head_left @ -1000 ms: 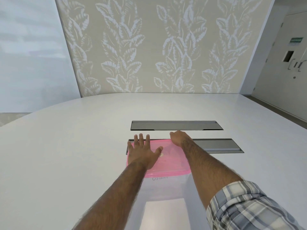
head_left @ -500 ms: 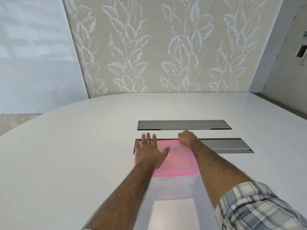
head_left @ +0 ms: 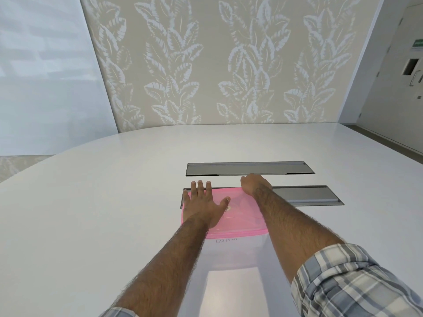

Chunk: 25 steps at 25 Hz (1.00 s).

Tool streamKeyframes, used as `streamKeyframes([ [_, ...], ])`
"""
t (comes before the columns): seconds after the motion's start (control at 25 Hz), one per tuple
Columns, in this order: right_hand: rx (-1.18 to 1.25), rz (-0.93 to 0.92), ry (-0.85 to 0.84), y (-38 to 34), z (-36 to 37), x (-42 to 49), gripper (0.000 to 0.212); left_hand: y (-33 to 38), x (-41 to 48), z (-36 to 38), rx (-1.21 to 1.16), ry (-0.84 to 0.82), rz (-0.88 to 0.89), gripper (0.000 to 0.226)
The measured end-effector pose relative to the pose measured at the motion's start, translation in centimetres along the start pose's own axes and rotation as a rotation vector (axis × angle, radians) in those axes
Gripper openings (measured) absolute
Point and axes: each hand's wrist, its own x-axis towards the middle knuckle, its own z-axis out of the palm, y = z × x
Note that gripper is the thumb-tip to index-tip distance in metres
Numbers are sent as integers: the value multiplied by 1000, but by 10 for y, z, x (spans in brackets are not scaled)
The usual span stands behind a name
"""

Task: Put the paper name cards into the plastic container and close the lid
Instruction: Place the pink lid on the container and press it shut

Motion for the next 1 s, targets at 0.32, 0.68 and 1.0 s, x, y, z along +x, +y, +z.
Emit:
streamKeyframes([
  [0.32, 38, 35, 9, 0, 6, 2, 42, -6, 9, -3, -18, -23, 29, 95],
  [0.68, -73, -66, -108, 9, 16, 22, 26, -13, 14, -4, -166, 56, -205, 89],
  [1.0, -113, -98, -82, 11, 18, 27, 39, -19, 20, -7, -254, -31, -133, 82],
])
